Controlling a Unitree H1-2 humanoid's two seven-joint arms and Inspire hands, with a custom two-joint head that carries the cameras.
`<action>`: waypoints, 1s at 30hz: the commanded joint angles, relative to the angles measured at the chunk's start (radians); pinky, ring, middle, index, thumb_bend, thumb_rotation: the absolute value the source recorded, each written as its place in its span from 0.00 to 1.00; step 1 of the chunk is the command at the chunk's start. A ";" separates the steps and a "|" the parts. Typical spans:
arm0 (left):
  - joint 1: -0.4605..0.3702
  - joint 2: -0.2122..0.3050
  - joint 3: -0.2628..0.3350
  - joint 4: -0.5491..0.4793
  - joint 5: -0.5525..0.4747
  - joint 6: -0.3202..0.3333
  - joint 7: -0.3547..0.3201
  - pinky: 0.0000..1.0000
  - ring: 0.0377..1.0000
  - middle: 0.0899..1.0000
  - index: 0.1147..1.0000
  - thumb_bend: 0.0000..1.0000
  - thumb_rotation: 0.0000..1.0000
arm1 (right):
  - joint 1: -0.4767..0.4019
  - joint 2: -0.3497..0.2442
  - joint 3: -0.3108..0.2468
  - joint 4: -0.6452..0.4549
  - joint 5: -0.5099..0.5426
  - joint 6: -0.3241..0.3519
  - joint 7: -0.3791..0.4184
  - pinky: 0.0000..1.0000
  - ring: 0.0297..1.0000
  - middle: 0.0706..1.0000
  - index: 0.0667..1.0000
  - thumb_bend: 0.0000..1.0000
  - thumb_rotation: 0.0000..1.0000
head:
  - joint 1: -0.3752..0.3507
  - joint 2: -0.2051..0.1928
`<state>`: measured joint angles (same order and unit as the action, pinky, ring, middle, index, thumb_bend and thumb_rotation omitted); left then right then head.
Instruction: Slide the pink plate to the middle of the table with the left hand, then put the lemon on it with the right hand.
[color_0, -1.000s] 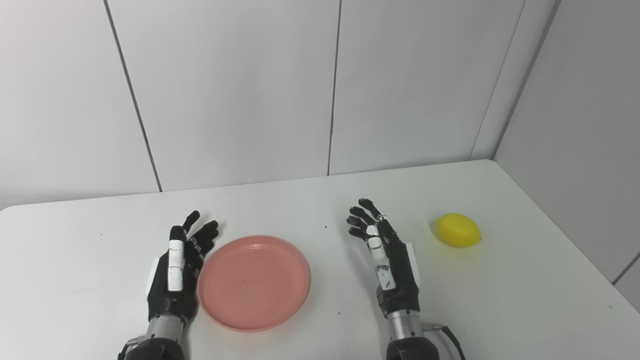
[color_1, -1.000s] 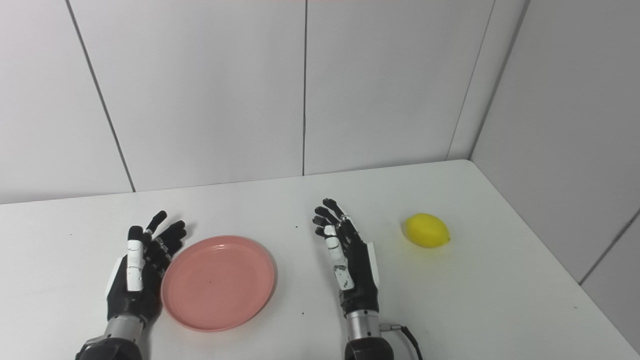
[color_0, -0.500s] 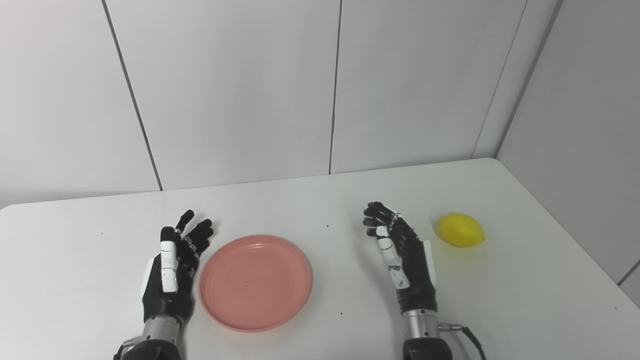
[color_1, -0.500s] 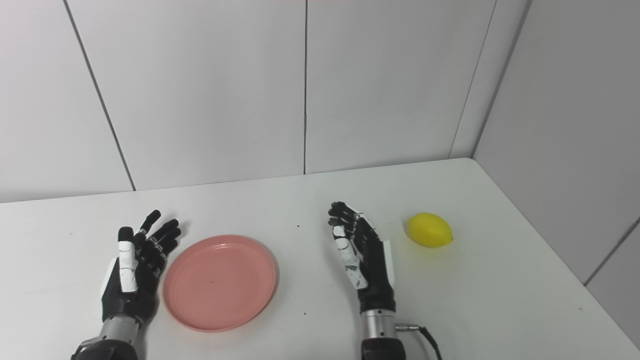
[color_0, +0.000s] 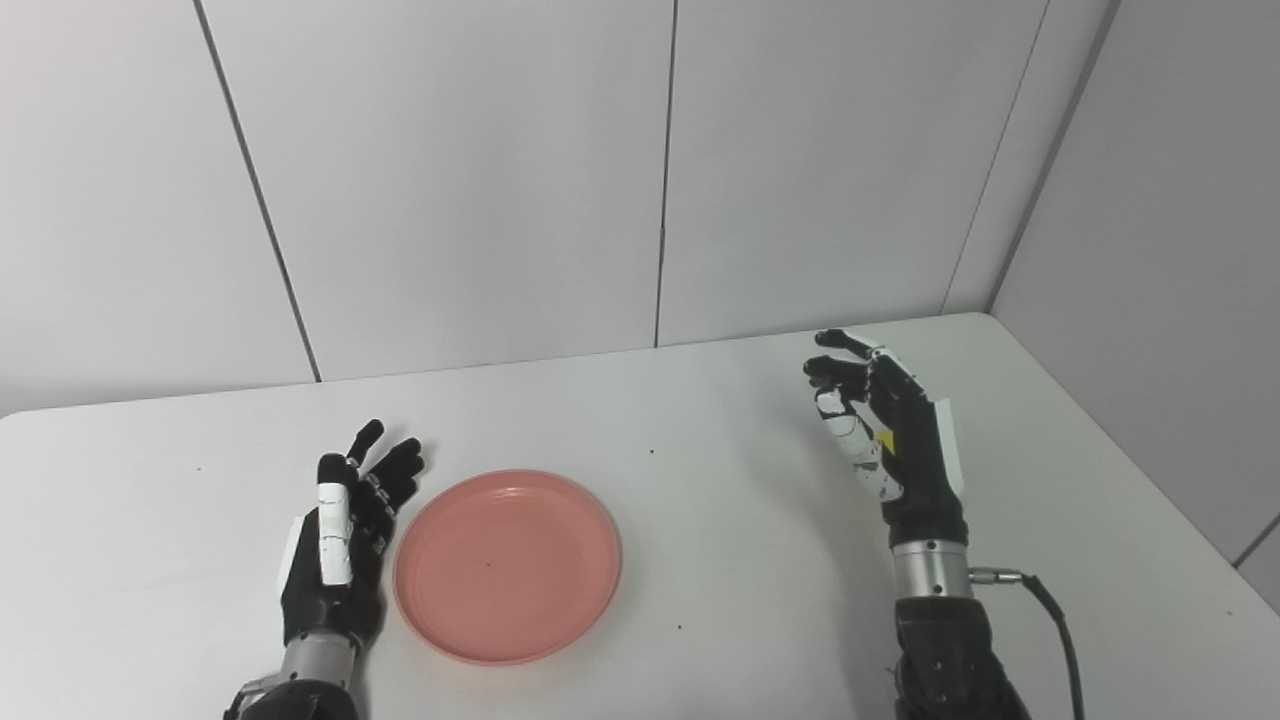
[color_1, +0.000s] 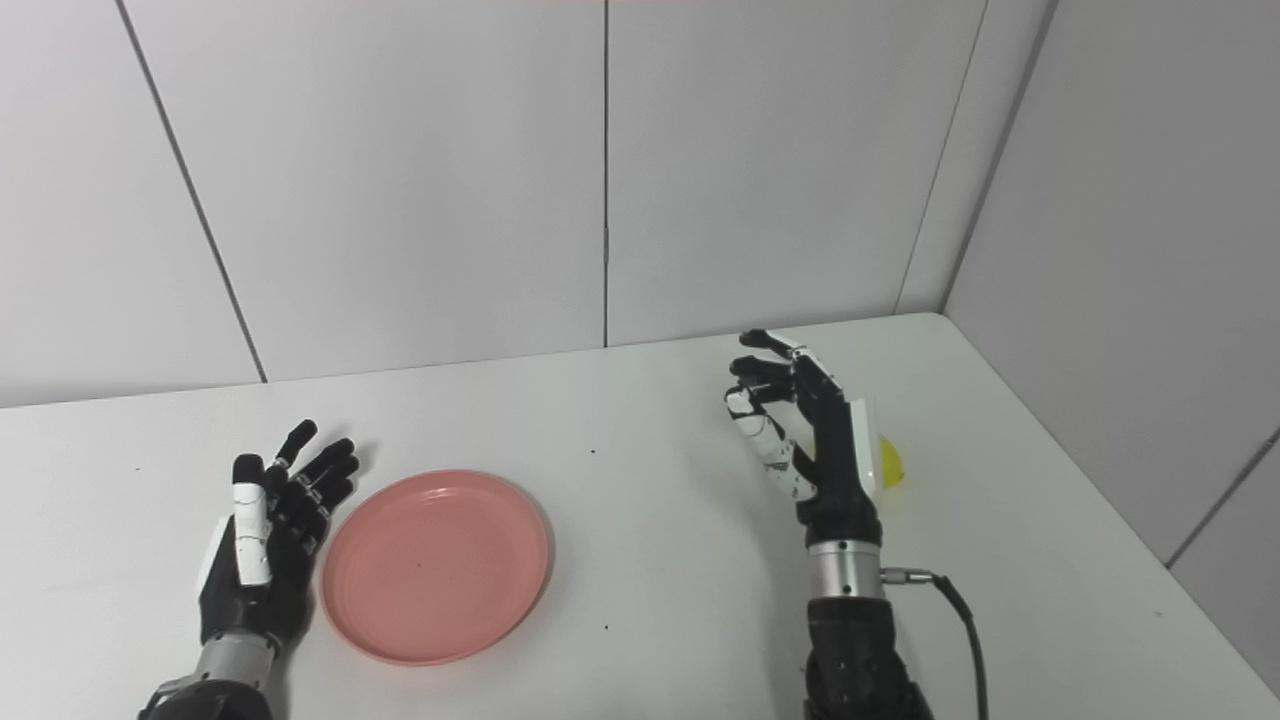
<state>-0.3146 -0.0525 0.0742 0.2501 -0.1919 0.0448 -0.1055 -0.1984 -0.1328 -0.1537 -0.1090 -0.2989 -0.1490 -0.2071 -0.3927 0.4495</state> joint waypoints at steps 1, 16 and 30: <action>0.025 -0.007 0.000 0.019 -0.012 0.049 0.009 0.90 0.83 0.76 0.86 0.87 0.93 | -0.042 -0.036 -0.001 -0.038 -0.030 0.002 0.006 0.57 0.61 0.57 0.62 0.72 0.88 | -0.001 0.000; 0.023 0.000 0.000 0.028 -0.010 0.050 0.006 0.89 0.82 0.76 0.87 0.87 0.93 | -0.103 -0.242 0.101 0.001 -0.601 0.070 -0.041 0.48 0.51 0.55 0.60 0.78 0.80 | -0.004 0.002; 0.030 0.001 -0.006 0.022 -0.009 0.058 0.003 0.92 0.83 0.74 0.87 0.89 0.93 | -0.099 -0.344 0.111 0.161 -0.707 0.116 -0.103 0.39 0.44 0.48 0.54 0.81 0.73 | -0.001 0.002</action>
<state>-0.3140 -0.0510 0.0719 0.2476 -0.1923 0.0477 -0.1064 -0.2768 -0.4521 -0.0343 0.0640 -1.0003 -0.0656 -0.2748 -0.3958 0.4510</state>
